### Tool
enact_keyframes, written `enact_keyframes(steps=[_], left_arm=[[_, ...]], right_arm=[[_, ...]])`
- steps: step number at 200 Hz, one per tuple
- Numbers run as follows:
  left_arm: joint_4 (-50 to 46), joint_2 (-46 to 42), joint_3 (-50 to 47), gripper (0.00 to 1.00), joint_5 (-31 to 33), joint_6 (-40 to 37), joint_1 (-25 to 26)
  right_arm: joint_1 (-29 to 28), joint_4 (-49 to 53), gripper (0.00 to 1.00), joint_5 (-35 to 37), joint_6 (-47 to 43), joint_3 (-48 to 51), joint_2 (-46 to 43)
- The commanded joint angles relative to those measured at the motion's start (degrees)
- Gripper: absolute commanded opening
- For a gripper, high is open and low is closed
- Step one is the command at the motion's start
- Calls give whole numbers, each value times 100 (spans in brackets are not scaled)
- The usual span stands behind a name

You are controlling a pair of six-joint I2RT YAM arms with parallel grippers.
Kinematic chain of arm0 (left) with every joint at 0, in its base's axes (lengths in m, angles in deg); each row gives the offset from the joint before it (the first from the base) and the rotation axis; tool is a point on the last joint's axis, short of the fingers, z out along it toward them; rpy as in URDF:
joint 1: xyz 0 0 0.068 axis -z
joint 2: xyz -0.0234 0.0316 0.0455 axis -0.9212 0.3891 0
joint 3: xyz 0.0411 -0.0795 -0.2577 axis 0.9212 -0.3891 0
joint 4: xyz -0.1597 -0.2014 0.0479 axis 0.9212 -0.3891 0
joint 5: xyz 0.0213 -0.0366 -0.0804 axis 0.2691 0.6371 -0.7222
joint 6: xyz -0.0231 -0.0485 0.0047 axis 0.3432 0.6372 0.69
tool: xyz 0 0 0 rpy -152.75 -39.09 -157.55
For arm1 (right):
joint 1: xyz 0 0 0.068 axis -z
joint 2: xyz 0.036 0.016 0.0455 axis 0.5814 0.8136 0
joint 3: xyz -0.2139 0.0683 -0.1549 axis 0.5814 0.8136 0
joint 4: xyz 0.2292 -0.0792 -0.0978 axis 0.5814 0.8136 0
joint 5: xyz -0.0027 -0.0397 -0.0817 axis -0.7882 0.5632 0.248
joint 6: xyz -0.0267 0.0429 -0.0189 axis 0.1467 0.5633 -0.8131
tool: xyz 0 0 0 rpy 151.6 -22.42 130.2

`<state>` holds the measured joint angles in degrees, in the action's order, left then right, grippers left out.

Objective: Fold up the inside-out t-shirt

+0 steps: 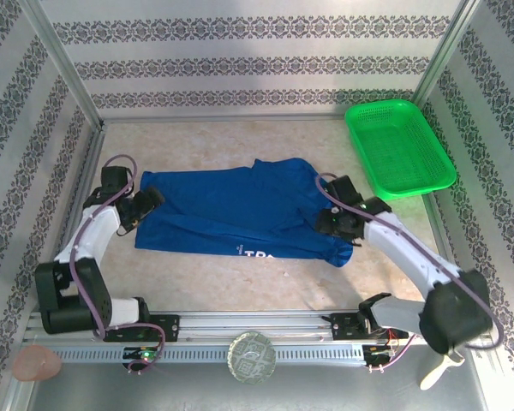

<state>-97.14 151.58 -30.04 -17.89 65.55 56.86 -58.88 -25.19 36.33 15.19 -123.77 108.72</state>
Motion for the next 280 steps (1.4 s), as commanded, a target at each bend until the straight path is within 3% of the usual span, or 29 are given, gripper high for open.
enact_keyframes(steps=[1, 41, 115, 137, 161, 217, 231, 239, 254, 280], left_arm=[[-52, -432, -355, 100, -466, 319, -40], [-5, -830, -672, 100, -733, 556, -14], [-61, -837, -614, 100, -805, 503, -6], [-27, -785, -607, 100, -813, 498, -9], [34, -744, -619, 100, -824, 510, -6], [36, -690, -631, 100, -818, 469, -6], [28, -685, -651, 100, -819, 455, -13], [28, -665, -660, 100, -830, 456, -11], [28, -678, -668, 100, -855, 451, -8], [101, -679, -708, 100, -879, 502, -4]], right_arm=[[-244, 21, 55, 314, -832, -622, 856], [-409, 52, 55, 693, -1216, -1789, 2441], [-305, -44, 44, 651, -1292, -2370, 3494], [-261, -83, 34, 527, -1264, -2388, 3622], [-177, -88, 0, 395, -1272, -2461, 3655], [66, -74, 0, -212, -1137, -3208, 3817], [84, -49, 41, -182, -1100, -3310, 3869], [92, -25, 51, -104, -1089, -3278, 3792], [90, -72, 52, -64, -1002, -2994, 3460], [7, -316, 44, -233, -693, -2205, 2754]])
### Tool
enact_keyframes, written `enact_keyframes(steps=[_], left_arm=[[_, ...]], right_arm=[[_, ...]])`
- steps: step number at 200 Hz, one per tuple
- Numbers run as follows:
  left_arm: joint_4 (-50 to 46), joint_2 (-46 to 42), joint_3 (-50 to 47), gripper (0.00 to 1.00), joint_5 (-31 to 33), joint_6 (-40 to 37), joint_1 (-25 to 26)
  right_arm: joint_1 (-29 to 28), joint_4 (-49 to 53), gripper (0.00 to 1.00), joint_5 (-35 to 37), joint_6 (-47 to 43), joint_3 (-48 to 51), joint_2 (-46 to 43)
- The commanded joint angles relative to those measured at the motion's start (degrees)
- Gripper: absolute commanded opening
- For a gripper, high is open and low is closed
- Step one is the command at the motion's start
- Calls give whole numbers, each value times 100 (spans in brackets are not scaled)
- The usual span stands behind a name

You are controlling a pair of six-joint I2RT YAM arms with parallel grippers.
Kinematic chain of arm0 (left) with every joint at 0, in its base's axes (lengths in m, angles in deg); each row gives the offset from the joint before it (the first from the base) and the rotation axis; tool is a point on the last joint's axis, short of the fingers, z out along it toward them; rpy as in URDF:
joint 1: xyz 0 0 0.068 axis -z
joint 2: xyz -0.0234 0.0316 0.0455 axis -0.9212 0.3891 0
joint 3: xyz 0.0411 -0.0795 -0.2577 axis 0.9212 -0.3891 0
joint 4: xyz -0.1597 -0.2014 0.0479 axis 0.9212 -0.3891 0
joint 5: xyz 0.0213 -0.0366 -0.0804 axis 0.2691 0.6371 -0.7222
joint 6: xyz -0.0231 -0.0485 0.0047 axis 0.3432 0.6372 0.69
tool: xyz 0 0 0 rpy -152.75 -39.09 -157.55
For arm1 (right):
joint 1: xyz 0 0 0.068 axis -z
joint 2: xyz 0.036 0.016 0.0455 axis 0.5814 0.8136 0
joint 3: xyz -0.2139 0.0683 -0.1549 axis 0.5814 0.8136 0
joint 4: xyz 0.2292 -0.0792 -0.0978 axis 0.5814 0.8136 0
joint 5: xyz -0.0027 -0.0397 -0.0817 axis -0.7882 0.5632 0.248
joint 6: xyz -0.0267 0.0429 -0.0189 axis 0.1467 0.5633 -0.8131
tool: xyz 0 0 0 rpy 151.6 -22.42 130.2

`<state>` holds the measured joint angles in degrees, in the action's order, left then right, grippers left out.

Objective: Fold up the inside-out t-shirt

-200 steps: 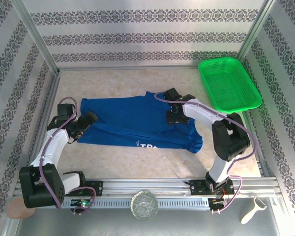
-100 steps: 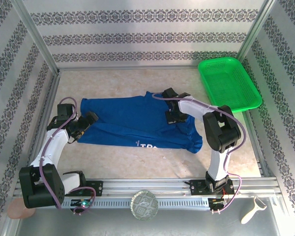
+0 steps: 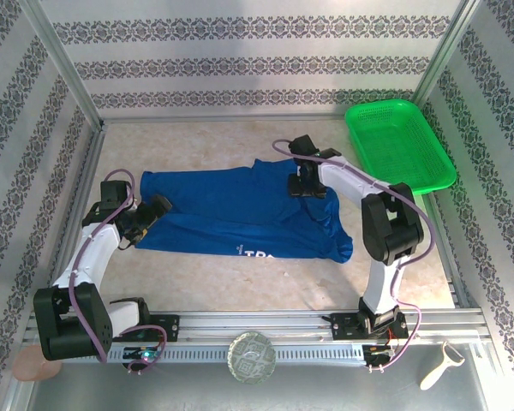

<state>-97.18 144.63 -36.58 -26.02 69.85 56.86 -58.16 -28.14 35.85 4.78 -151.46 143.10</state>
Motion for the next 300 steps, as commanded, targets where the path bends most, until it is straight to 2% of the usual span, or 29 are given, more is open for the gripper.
enact_keyframes(steps=[1, 14, 27, 66, 94, 141, 164, 174, 191, 244, 267, 286, 291, 300], left_arm=[[108, 16, -59, 100, -66, 73, -4], [159, 9, -88, 100, -96, 106, -4], [173, 20, -97, 100, -92, 122, -12], [182, 41, -81, 100, -106, 128, 2], [173, 19, -63, 100, -115, 134, 9], [212, 18, -80, 100, -136, 154, 22], [232, 38, -82, 100, -131, 160, 22], [234, 51, -79, 100, -128, 156, 18], [259, 68, -59, 100, -136, 174, 16], [296, 133, 8, 100, -169, 184, 21], [273, 149, 20, 100, -146, 154, 26], [261, 179, 4, 100, -157, 168, 31], [261, 186, 4, 100, -157, 170, 39], [252, 179, 0, 100, -164, 170, 39]], right_arm=[[-71, -23, 43, -190, 361, 587, -695], [-149, -134, 36, -303, 526, 897, -876], [-219, -281, 35, -446, 702, 1122, -914], [-333, -534, 35, -481, 949, 1246, -670], [-323, -529, 43, -415, 982, 1014, -453], [-279, -490, 43, -440, 989, 684, -7], [-255, -492, 34, -478, 989, 597, 126], [-244, -492, 24, -511, 977, 567, 141], [-235, -474, 0, -563, 925, 485, 115], [-227, -437, 0, -953, 1018, -187, 276], [-253, -704, 0, -1597, 1078, -655, 723], [-279, -1020, 37, -2196, 1029, -857, 923], [-279, -1088, 42, -2265, 1031, -824, 865], [-270, -1195, 44, -2194, 1025, -674, 669]])
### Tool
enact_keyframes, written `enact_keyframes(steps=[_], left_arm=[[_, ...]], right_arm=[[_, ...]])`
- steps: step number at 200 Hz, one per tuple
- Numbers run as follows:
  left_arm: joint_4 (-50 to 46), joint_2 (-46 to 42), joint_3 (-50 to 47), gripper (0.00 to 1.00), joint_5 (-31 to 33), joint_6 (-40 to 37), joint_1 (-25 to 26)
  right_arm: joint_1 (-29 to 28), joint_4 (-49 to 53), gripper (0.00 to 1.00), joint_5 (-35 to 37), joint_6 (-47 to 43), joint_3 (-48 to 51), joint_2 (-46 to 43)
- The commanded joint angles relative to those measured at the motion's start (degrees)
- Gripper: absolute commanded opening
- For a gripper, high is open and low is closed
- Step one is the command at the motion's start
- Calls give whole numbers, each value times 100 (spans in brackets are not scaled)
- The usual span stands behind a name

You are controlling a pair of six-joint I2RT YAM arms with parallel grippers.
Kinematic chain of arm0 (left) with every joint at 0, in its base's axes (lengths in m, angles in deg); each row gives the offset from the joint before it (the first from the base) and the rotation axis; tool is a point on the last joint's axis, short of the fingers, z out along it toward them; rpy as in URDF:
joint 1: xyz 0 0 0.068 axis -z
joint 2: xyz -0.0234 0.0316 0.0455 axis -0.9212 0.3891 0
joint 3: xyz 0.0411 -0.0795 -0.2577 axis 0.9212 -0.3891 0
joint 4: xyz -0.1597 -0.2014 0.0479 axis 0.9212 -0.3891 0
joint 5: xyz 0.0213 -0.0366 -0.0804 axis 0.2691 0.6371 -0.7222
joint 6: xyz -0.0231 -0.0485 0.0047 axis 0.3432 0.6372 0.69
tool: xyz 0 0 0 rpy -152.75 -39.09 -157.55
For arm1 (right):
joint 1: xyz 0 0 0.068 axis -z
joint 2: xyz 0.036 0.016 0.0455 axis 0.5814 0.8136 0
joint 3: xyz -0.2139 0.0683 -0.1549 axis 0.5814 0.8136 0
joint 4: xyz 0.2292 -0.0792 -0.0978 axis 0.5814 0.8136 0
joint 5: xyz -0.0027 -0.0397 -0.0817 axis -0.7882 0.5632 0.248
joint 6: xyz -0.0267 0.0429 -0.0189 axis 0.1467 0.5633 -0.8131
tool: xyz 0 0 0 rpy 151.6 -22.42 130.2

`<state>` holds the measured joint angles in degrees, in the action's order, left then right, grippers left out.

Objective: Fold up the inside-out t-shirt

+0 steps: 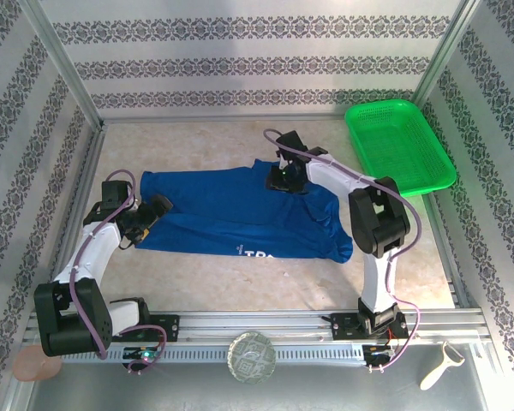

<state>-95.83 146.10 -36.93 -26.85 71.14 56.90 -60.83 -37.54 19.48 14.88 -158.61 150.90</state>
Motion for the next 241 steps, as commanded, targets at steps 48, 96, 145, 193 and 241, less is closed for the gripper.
enact_keyframes(steps=[48, 96, 145, 193, 241], left_arm=[[162, -32, 53, 100, -123, 120, 86], [228, -44, 36, 100, -111, 216, 158], [213, -33, 70, 100, -94, 217, 210], [204, -27, 87, 100, -88, 225, 211], [204, -28, 82, 100, -78, 217, 214]], right_arm=[[578, 223, 44, 690, 222, 1528, -1636], [1142, 332, 41, 1088, 296, 2880, -2500], [1253, -42, 44, 710, 658, 3400, -2629], [1261, -384, 50, 556, 942, 3621, -2514], [1276, -531, 49, 502, 1065, 3445, -2319]])
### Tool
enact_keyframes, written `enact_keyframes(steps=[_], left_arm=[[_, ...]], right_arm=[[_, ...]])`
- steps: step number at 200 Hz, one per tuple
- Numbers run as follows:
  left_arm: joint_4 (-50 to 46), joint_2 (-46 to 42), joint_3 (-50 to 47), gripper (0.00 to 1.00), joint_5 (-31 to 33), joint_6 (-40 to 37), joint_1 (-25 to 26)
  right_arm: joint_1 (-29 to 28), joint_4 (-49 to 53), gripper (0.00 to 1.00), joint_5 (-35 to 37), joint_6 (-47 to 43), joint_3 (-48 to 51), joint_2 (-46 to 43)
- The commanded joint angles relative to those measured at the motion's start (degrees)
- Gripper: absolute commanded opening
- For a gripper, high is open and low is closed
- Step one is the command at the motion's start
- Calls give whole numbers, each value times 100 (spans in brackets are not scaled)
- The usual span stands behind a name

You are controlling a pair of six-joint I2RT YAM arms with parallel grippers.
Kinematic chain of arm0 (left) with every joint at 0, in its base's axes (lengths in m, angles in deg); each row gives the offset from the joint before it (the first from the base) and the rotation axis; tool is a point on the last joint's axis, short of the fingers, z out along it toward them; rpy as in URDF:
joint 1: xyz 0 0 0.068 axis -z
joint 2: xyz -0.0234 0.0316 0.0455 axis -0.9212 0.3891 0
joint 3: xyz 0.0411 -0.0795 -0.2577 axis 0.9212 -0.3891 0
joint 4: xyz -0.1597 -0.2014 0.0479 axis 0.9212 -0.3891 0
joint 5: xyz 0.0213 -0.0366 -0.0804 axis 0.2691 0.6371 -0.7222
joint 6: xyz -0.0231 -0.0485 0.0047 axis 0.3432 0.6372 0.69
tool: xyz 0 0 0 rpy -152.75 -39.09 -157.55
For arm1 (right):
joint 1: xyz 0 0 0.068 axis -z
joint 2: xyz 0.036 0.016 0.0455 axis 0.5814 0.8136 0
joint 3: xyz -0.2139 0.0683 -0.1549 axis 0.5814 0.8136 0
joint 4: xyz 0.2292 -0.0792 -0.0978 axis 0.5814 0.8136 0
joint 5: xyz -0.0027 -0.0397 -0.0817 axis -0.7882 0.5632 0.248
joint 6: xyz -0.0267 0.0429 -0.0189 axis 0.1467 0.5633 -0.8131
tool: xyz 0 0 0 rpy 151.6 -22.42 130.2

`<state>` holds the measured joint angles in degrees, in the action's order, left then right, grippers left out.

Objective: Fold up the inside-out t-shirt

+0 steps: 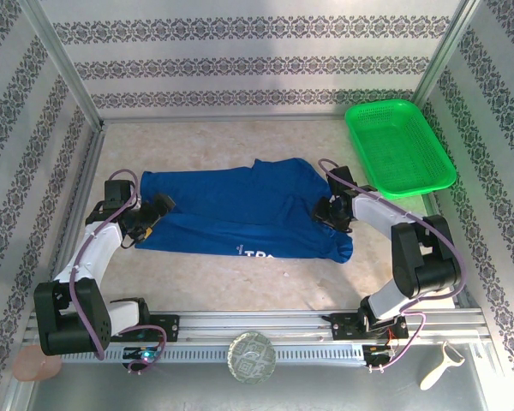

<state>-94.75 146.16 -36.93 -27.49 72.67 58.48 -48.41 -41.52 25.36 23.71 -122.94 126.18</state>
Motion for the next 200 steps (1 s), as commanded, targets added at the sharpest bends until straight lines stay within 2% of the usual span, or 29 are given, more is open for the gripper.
enact_keyframes(steps=[1, 25, 39, 52, 64, 72, 117, 170, 175, 186, 193, 200], left_arm=[[97, -33, 80, 100, -15, 68, 60], [115, -32, 71, 100, -14, 66, 62], [115, -32, 72, 100, -10, 72, 67], [106, -39, 69, 100, -15, 69, 61], [89, -40, 87, 100, 1, 59, 57], [88, -41, 97, 100, 1, 63, 62], [115, 4, 105, 100, -8, 50, 62], [115, 79, 96, 100, 36, 18, 67], [115, 92, 94, 100, 36, 4, 60], [84, 111, 102, 100, 54, -18, 62], [59, 127, 97, 100, 72, -37, 60], [37, 127, 99, 100, 98, -61, 57]], right_arm=[[36, -136, 49, -86, 184, -123, 156], [63, -246, 47, -142, 261, -190, 319], [93, -320, 40, -199, 305, -194, 395], [122, -350, 28, -216, 327, -202, 384], [161, -358, 8, -218, 327, -213, 322], [191, -350, 0, -227, 326, -246, 271], [465, -291, 0, -386, 327, -577, 250], [804, -309, 0, -544, 358, -1236, 1014], [842, -273, 9, -576, 354, -1303, 1085], [922, -189, 41, -591, 337, -1351, 1069], [956, -176, 50, -531, 321, -1303, 935], [989, -174, 53, -418, 306, -1195, 760]])
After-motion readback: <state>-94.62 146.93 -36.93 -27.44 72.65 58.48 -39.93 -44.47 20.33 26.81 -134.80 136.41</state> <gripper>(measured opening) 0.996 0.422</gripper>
